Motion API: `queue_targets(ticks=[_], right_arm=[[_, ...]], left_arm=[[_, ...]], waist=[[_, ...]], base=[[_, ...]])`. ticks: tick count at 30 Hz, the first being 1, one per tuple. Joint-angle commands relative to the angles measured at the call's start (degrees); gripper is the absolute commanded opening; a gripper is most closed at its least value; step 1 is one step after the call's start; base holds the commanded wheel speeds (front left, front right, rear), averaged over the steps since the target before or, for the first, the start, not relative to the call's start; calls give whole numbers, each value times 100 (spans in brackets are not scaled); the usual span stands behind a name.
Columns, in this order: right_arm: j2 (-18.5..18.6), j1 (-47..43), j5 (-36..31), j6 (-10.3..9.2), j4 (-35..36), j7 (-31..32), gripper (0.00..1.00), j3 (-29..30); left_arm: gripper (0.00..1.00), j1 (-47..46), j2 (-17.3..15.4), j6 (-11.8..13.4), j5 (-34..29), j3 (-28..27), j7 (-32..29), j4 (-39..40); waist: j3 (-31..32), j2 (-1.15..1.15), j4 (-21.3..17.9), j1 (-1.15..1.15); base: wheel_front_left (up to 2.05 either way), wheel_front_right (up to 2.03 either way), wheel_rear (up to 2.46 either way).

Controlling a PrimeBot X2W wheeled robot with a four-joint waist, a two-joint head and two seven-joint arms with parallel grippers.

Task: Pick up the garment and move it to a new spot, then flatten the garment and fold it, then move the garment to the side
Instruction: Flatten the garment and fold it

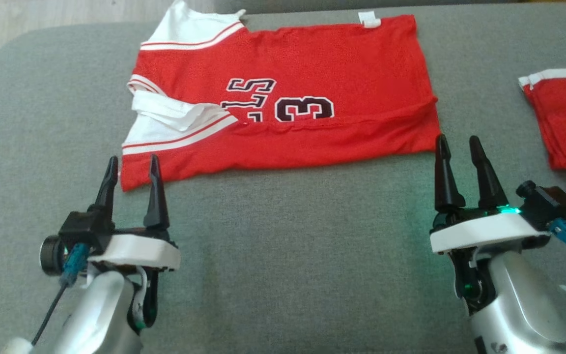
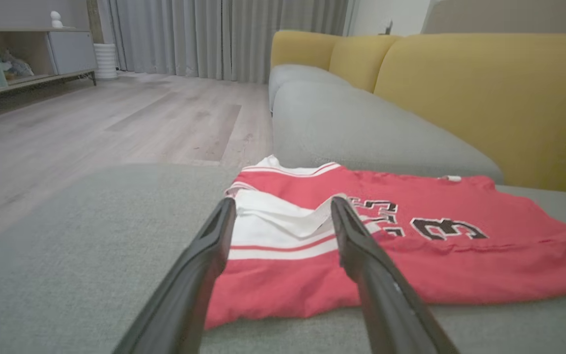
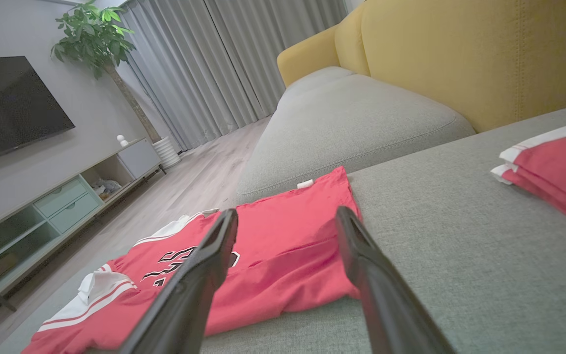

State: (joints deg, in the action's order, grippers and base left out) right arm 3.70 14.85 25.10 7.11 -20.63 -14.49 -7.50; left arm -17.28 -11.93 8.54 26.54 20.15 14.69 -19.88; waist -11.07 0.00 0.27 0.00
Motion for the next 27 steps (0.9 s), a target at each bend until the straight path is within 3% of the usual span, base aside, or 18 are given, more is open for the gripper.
queue_targets(ticks=[1, 11, 19, 27], right_arm=[[-75, 213, -56, 37, 224, -51, 100, -172], [-81, 307, 246, 37, 378, -51, 100, -457], [-81, 392, 476, 37, 488, -51, 100, -439], [-81, 388, 565, 37, 490, -51, 100, -462]], left_arm=[[100, -324, -121, -17, -54, -251, 17, -115], [100, -1104, -365, 141, 40, -492, -340, -1868], [100, -1415, -531, -77, 28, -346, -730, -2849], [100, -1490, -494, -376, 2, -77, -1198, -3295]], waist=[[-79, 0, -67, 0], [-468, 0, -366, 0], [-654, 0, -558, 0], [-628, 0, -589, 0]], base=[[0, 0, 0], [0, 0, 0], [0, 0, 0], [0, 0, 0]])
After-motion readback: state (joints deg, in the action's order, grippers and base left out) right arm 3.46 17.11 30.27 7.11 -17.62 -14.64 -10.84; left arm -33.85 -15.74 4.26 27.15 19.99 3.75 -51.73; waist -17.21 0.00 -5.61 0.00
